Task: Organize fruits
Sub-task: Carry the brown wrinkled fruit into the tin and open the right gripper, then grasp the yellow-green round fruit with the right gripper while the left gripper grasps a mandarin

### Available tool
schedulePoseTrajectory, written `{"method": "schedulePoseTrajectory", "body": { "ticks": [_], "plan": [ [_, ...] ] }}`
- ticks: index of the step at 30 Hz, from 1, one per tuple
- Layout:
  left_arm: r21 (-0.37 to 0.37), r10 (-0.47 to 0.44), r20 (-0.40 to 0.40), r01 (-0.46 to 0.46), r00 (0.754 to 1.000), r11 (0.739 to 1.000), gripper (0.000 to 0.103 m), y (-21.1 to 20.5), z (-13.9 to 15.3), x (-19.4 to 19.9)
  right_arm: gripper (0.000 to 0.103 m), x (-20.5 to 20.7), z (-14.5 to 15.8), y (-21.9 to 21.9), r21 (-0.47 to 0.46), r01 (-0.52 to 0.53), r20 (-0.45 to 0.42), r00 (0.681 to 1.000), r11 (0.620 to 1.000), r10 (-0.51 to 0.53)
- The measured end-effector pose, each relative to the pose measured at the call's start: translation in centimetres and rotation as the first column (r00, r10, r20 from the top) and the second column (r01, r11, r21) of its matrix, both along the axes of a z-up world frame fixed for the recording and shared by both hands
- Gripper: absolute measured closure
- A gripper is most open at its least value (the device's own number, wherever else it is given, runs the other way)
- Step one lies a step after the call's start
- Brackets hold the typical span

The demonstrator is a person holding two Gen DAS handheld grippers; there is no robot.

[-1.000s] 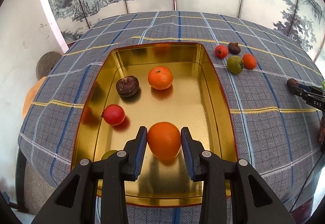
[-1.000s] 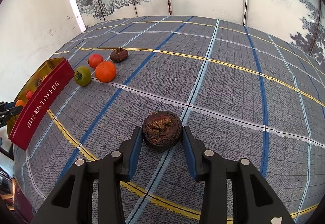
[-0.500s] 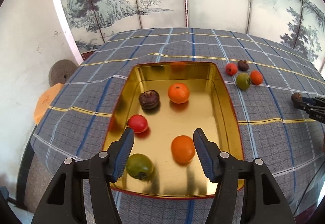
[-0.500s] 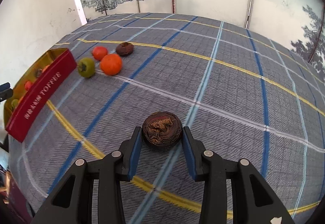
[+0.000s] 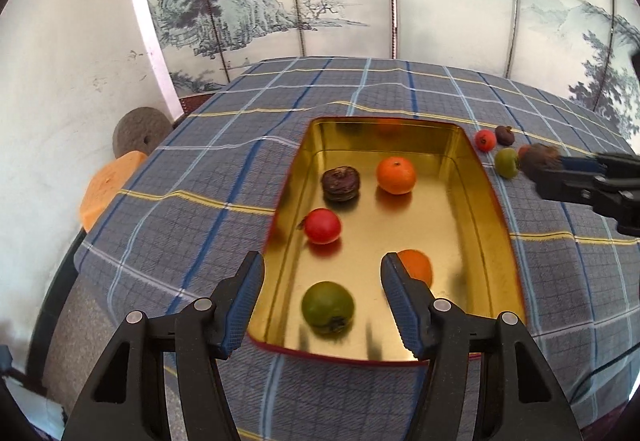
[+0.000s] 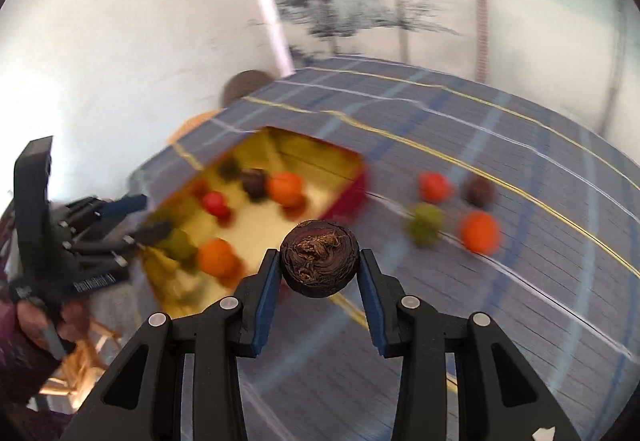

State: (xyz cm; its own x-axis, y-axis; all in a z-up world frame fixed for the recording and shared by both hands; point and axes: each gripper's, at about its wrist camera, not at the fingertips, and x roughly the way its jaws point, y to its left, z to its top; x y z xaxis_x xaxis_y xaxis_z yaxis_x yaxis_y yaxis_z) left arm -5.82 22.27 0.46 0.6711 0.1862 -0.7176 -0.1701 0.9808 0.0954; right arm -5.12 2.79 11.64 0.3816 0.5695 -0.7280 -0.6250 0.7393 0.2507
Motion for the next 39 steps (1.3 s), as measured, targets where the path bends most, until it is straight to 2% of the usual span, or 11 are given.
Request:
{"method": "schedulePoseTrajectory", "body": {
  "ticks": [4,12,13,15,17,20,22,24,28,34,39],
  "plan": [
    [0.018,0.016,-0.004,-0.016,1.000,1.000,0.041,0.8,-0.1,-0.5,0.067,0.9,-0.4,4.5,0.018,-0.064,-0.040,0.997,0.998,0.065],
    [-0.005,0.023,-0.004,-0.023,1.000,1.000,0.040,2.1,-0.5,-1.4,0.064,2.6,-2.8,9.5,0.015,-0.082,-0.120,0.989,0.997,0.083],
    [-0.007,0.023,-0.005,-0.023,1.000,1.000,0.039,2.2,-0.5,-1.5,0.064,2.8,-2.9,9.7,0.036,-0.078,-0.127,0.988,0.996,0.082],
    [-0.010,0.023,-0.010,-0.023,1.000,1.000,0.039,2.2,-0.6,-1.4,0.049,2.9,-2.5,9.4,0.072,-0.055,-0.114,0.992,0.996,0.063],
    [-0.014,0.024,-0.010,-0.024,1.000,1.000,0.039,2.4,-0.7,-1.4,0.040,2.6,-1.8,8.2,0.119,-0.024,-0.080,0.996,0.993,0.034],
    [-0.018,0.022,-0.011,-0.022,1.000,1.000,0.039,2.6,-0.8,-1.5,0.040,2.6,-1.0,4.6,0.154,0.060,-0.036,0.998,0.986,-0.055],
    [-0.030,0.018,-0.007,-0.018,1.000,0.999,0.039,2.6,-0.9,-1.6,0.040,2.6,-1.1,1.1,0.114,0.126,0.001,0.992,0.985,-0.127],
    [-0.049,0.006,-0.008,-0.007,1.000,0.999,0.039,2.5,-0.9,-1.6,0.040,3.0,-2.2,-2.1,-0.001,0.187,0.032,0.982,0.982,-0.187],
    [-0.058,-0.023,-0.015,0.022,1.000,0.998,0.039,1.3,-1.0,-1.1,0.039,3.5,-3.5,-5.8,-0.052,0.203,0.008,0.979,0.978,-0.203],
    [-0.023,-0.074,-0.024,0.074,0.997,0.997,0.039,-1.0,-0.6,-0.8,0.039,5.4,-3.5,-4.9,-0.103,0.134,0.049,0.990,0.986,-0.129],
    [-0.013,-0.092,-0.024,0.092,0.995,0.996,0.039,-1.8,0.1,-0.3,0.039,7.9,-5.0,-2.0,-0.210,0.048,0.065,0.997,0.976,-0.035]
  ]
}}
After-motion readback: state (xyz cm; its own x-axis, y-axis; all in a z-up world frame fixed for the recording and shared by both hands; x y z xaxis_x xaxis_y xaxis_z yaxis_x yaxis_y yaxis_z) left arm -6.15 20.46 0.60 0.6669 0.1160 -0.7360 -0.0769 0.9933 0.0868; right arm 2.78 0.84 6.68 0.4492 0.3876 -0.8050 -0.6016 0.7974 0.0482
